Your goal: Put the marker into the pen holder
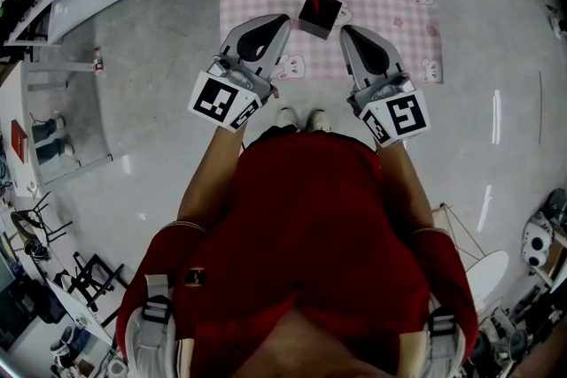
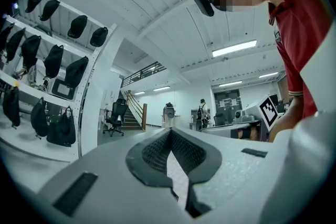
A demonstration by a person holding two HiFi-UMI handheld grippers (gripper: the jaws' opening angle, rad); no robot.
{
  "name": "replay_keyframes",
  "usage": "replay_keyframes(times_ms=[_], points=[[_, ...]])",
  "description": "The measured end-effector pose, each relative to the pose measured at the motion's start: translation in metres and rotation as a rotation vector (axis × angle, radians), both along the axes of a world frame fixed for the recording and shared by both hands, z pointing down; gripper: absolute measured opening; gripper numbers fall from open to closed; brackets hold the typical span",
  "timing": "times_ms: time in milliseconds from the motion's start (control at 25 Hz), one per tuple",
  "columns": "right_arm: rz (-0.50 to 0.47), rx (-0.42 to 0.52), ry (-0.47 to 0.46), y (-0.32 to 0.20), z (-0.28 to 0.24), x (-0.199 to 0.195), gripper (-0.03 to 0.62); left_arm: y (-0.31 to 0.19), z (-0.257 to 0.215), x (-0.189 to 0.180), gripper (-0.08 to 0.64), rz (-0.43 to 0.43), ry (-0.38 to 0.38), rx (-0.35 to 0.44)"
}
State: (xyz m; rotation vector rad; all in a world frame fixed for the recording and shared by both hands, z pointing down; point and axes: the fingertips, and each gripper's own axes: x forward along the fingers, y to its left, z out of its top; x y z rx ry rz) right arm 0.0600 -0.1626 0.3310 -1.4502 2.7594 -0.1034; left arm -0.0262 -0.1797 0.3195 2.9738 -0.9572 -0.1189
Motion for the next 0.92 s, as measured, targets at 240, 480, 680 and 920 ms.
replay_keyframes(times_ms=[240, 480, 680, 920], points=[[0.001, -0.004, 0.004, -0.002, 0.004, -0.001, -0.003, -0.002, 0.005, -0.001, 0.005, 0.001, -0.001, -0.005], [0.006, -0.007, 0.001, -0.002, 0.006, -0.003, -0.003, -0.004, 0.008, -0.004, 0.005, -0.002, 0.003, -0.01], [0.013, -0.011, 0.001, -0.004, 0.008, -0.002, -0.003, -0.007, 0.01, -0.005, 0.006, -0.004, 0.007, -0.013], [0.034, -0.013, -0.004, -0.005, 0.01, 0.002, -0.003, -0.009, 0.014, -0.008, 0.005, -0.013, 0.016, -0.017]])
